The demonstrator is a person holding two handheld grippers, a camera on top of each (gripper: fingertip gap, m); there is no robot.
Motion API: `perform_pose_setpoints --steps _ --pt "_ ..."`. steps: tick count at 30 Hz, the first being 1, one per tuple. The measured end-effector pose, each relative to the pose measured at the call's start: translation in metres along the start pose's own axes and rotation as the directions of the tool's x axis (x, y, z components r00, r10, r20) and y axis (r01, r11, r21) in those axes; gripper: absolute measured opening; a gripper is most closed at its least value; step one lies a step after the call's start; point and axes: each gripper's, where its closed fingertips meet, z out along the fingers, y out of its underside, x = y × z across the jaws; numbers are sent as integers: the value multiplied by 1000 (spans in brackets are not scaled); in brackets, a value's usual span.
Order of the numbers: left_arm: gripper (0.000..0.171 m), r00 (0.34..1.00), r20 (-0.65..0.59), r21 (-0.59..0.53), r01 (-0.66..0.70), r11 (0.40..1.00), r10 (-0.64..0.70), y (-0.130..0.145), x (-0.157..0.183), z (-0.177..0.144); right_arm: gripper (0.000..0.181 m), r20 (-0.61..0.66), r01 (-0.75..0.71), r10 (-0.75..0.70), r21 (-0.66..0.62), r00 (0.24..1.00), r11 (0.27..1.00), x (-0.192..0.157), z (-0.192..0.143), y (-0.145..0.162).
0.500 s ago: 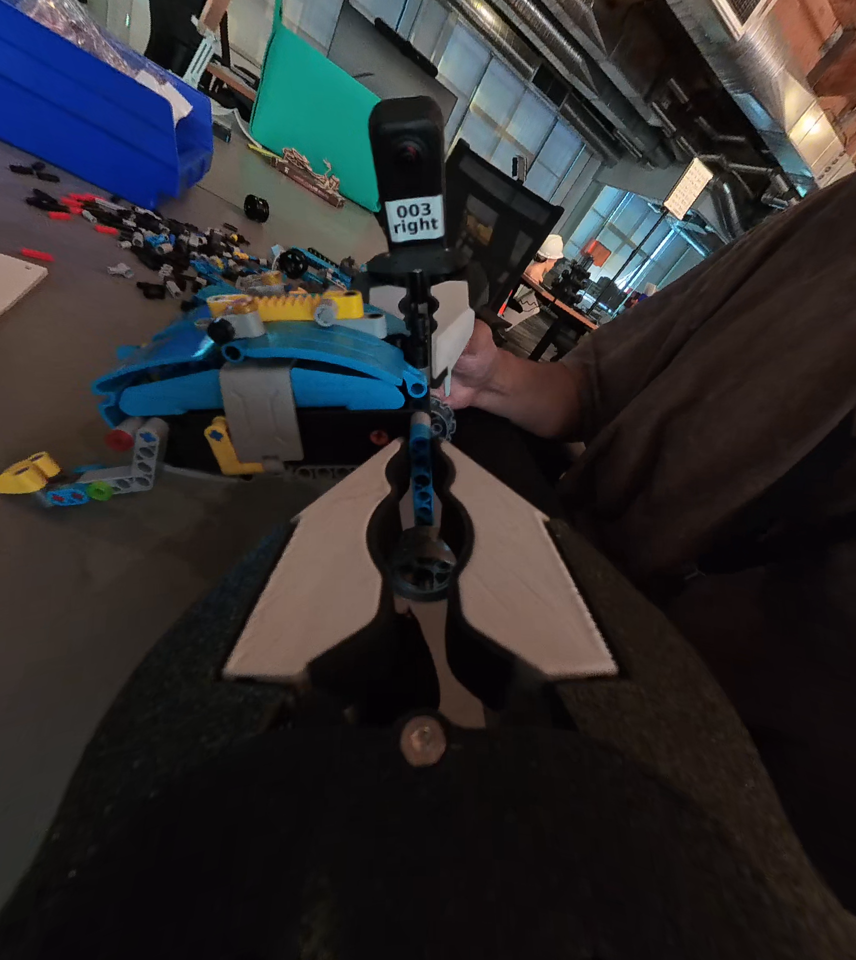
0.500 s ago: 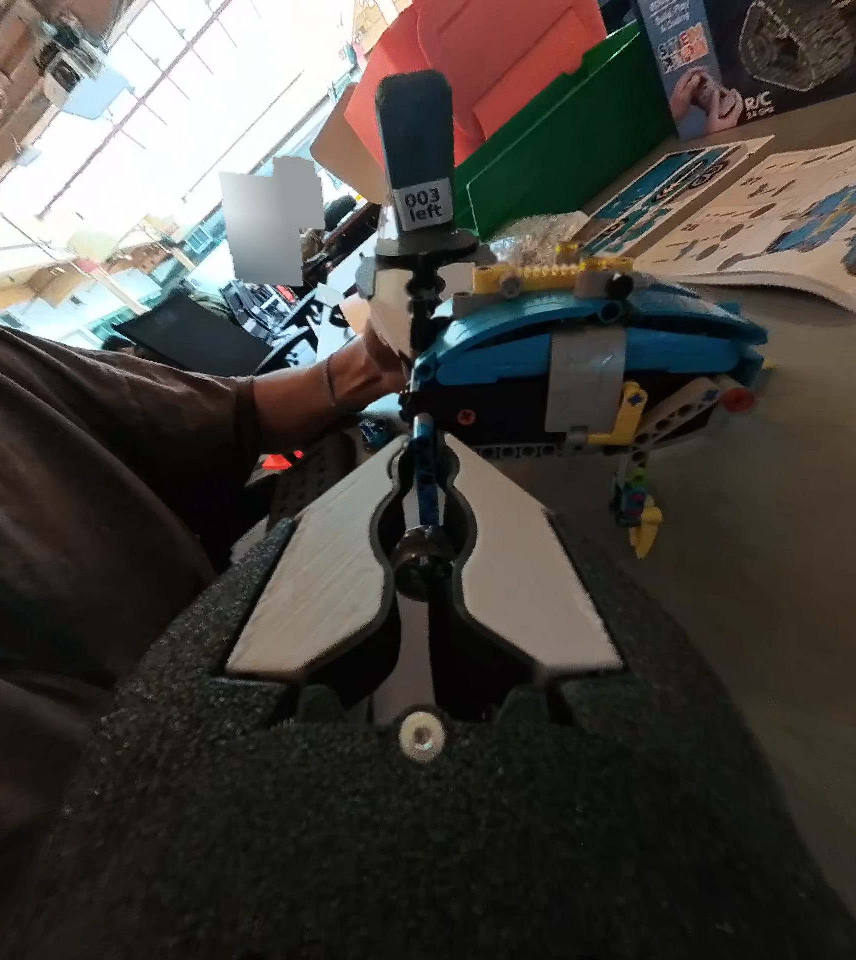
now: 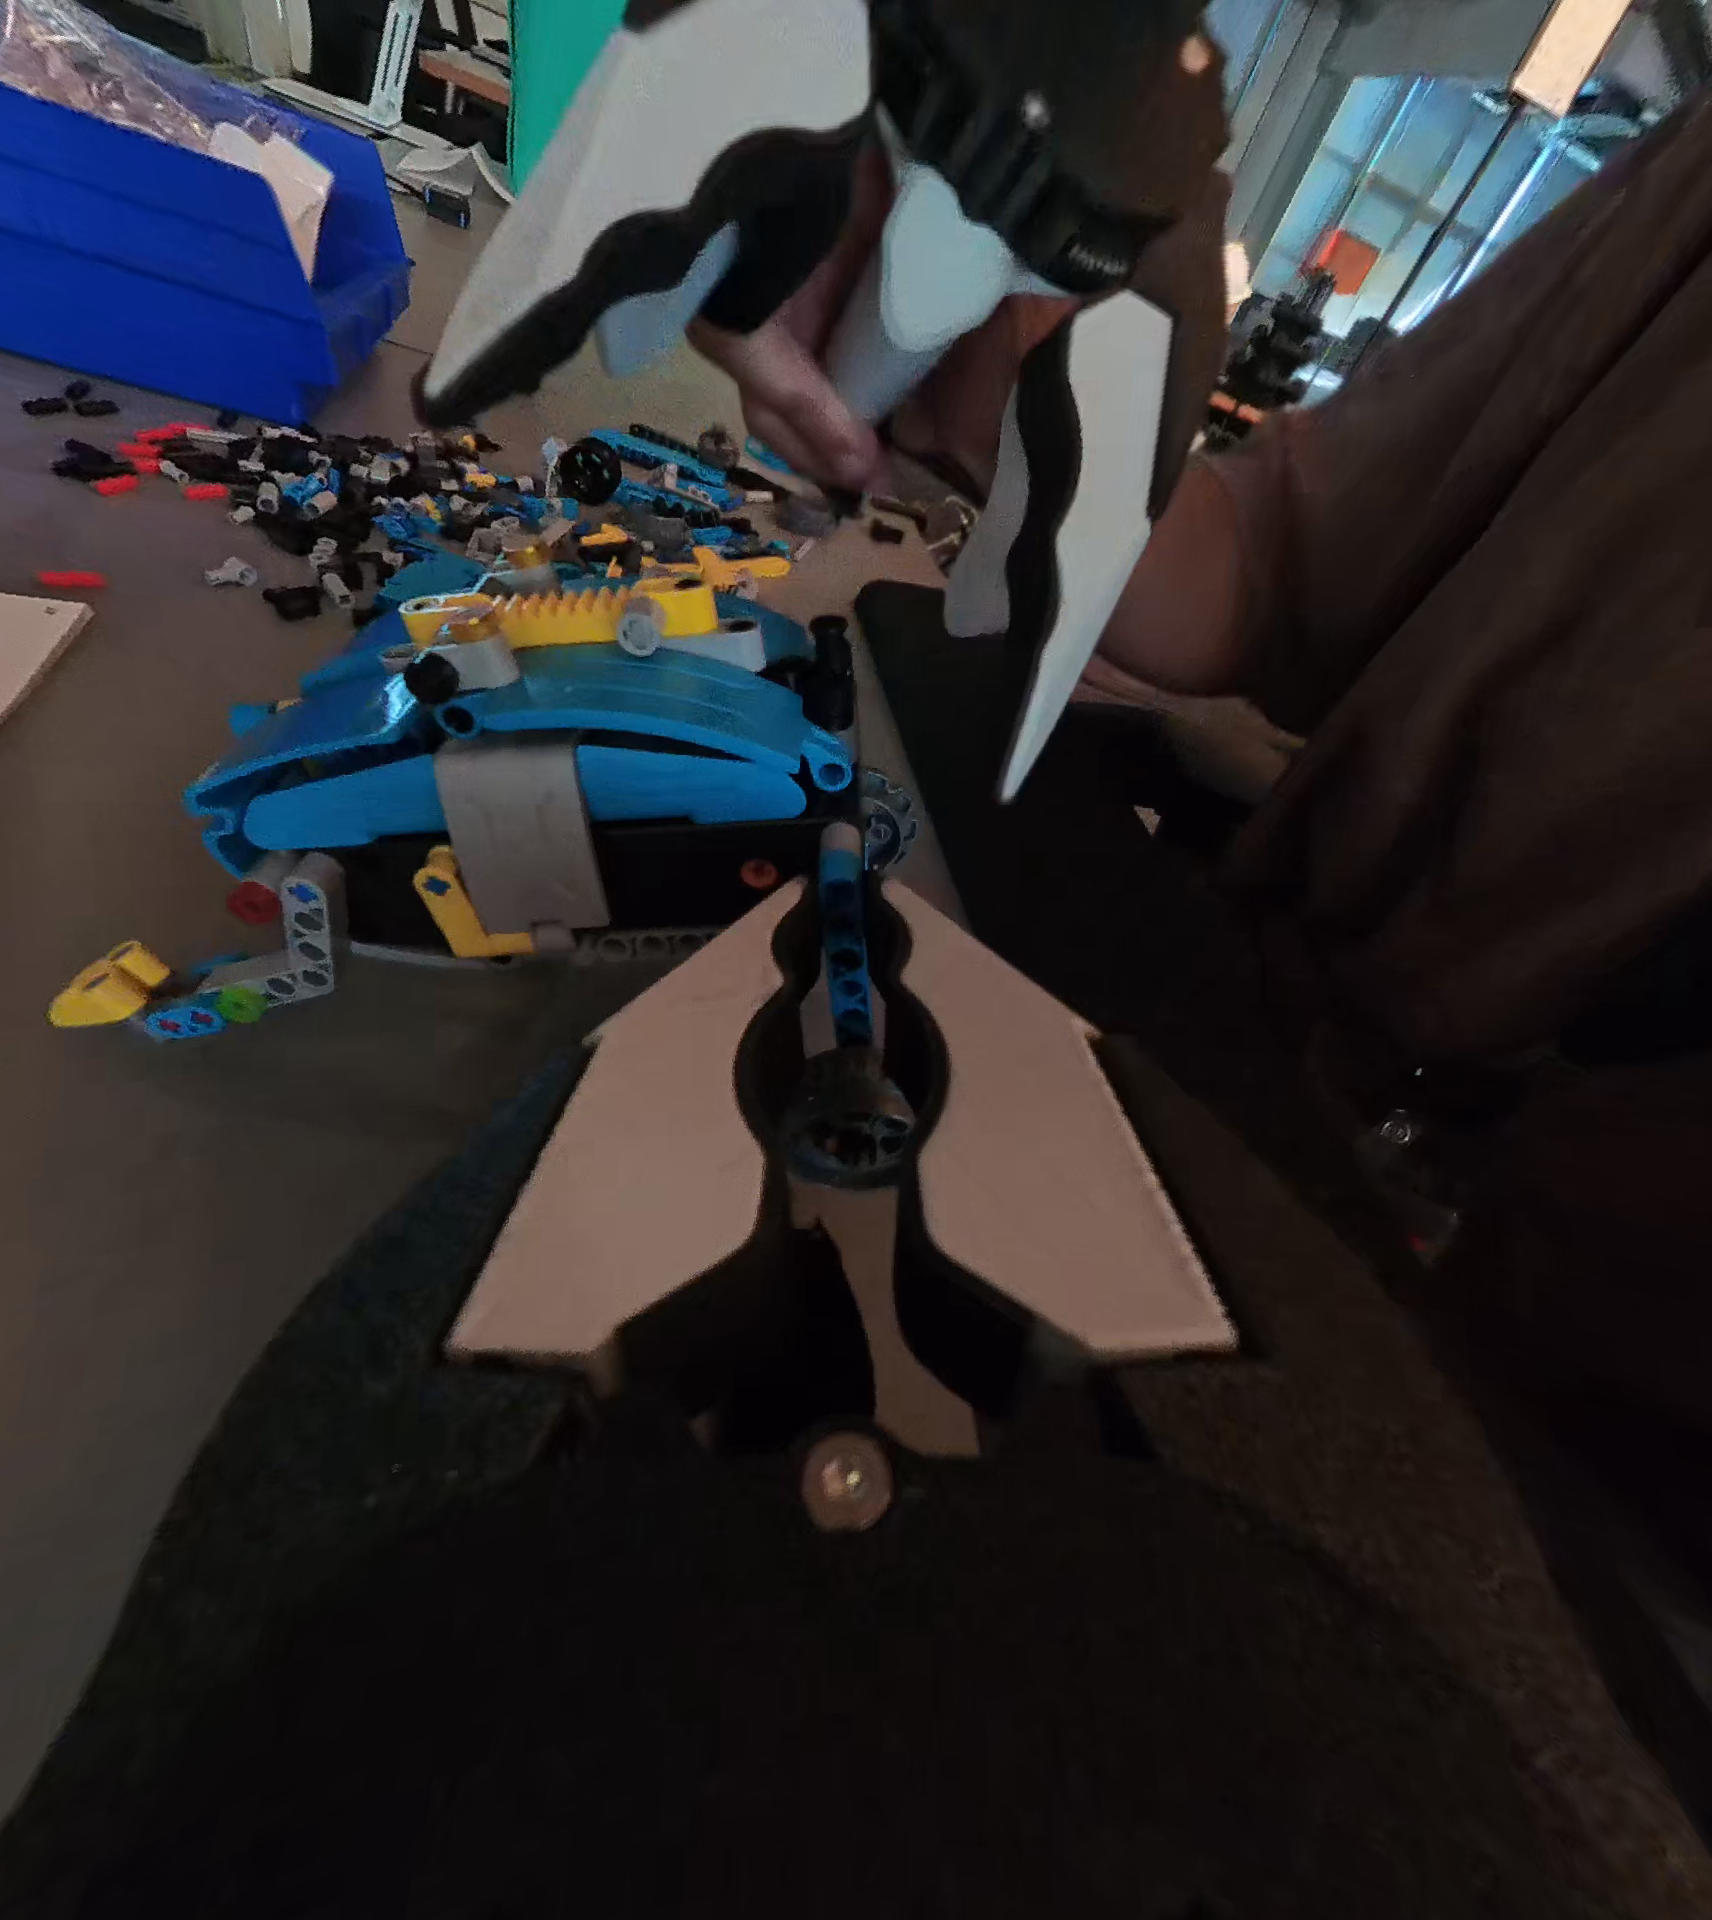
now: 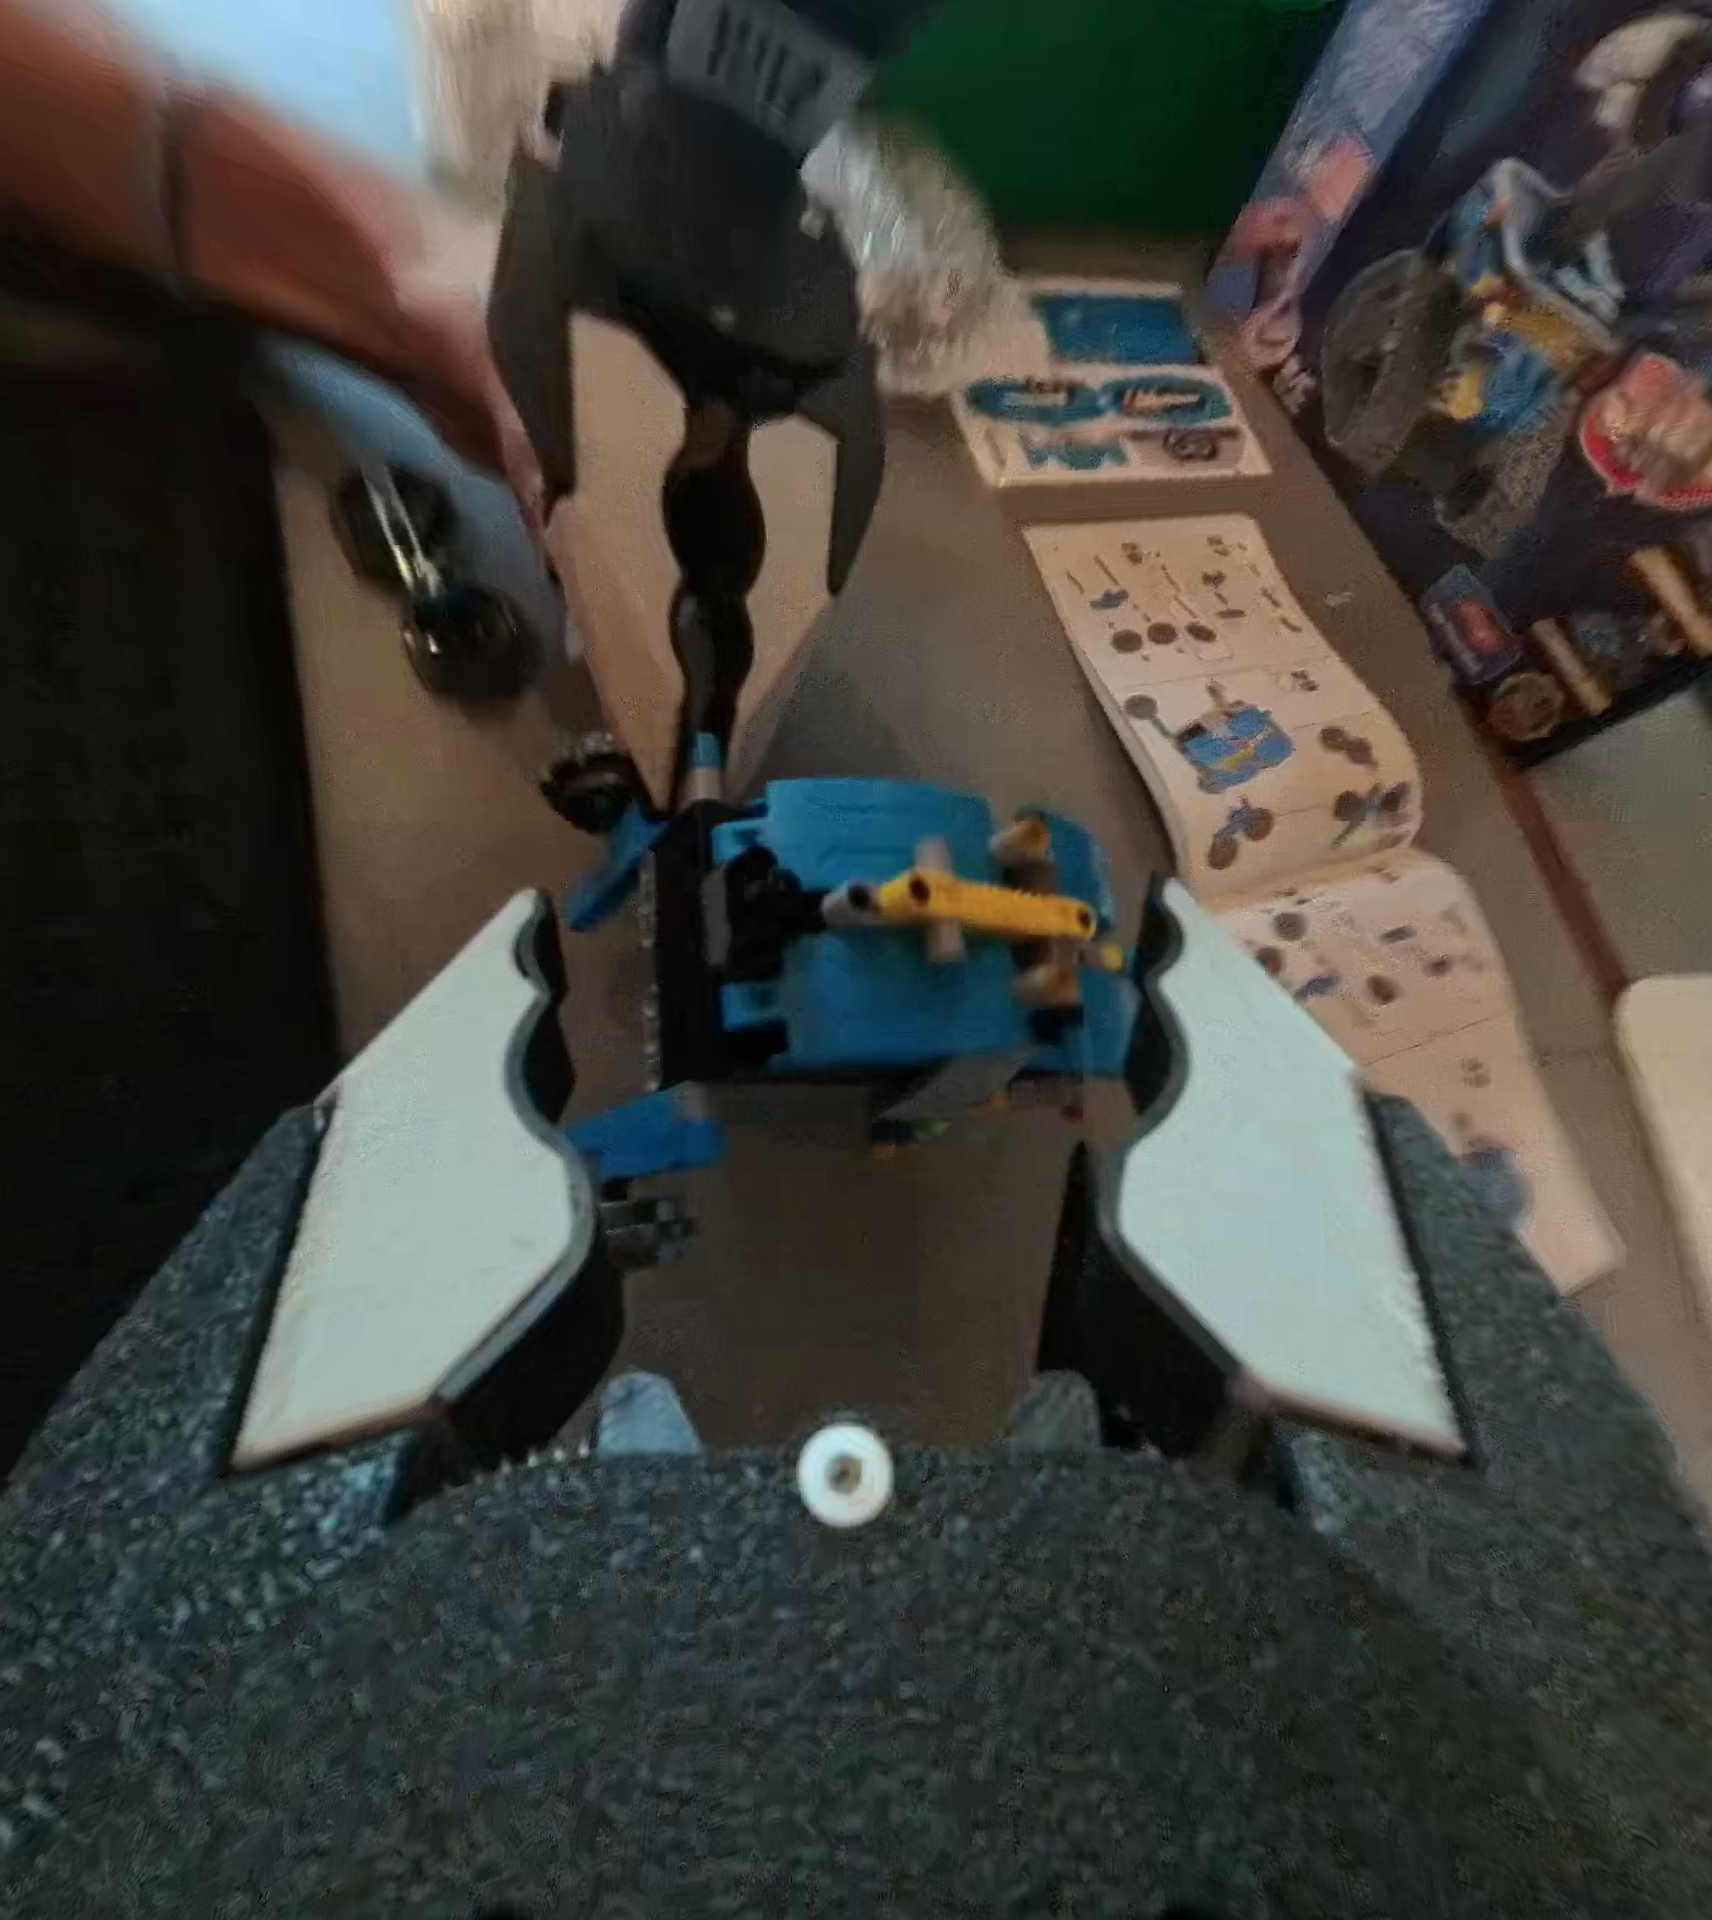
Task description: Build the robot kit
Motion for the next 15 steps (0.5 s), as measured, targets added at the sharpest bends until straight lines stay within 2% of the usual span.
perform_pose_setpoints --steps 1,3,5,7,9,15 --pt "7 1000 6 -6 -12 1000 12 0 1 2 110 10 98 -97 -71 995 993 -3 5 -2" --pt "7 1000 15 -12 -17 1000 17 0 3 6 95 89 262 -251 -146 964 954 -18 14 -5" --pt "7 1000 18 2 -1 1000 1 -3 3 6 80 205 368 -329 -195 922 909 -33 23 2" --pt "7 1000 29 0 6 1000 -6 -1 1 6 75 224 452 -403 -243 887 858 -30 32 13" --pt "7 999 36 2 2 1000 -3 2 1 6 60 220 504 -460 -227 860 833 -27 36 12" --pt "7 998 61 15 16 1000 -17 7 -4 -4 49 259 543 -487 -233 834 807 -29 42 8"
